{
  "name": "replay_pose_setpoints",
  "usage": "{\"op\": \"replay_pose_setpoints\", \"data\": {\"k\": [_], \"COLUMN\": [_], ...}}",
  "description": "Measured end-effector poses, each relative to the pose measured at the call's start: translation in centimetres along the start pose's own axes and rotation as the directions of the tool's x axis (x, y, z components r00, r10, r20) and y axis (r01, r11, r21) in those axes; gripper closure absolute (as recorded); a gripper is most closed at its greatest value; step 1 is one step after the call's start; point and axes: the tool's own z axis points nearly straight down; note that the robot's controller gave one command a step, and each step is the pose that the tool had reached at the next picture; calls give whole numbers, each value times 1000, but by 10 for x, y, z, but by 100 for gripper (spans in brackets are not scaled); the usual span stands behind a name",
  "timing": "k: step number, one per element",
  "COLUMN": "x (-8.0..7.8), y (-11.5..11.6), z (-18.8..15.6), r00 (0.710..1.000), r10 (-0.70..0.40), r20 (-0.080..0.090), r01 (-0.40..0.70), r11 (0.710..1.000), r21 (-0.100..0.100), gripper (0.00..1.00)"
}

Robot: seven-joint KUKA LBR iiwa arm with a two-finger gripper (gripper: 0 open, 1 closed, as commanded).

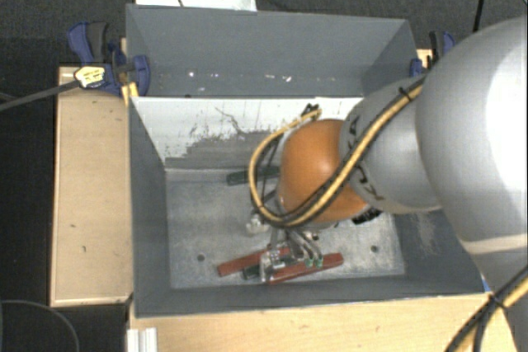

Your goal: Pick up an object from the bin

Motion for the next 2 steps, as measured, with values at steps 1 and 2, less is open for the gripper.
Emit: {"op": "replay_pose_setpoints", "data": {"k": [1, 2], "x": [6, -47], "y": [-4, 16], "z": [0, -153], "r00": [992, 995], "r10": [-126, -103], "r20": [-5, 10], "r01": [126, 103], "r11": [992, 995], "r21": [-5, -2], "gripper": [100, 100]}}
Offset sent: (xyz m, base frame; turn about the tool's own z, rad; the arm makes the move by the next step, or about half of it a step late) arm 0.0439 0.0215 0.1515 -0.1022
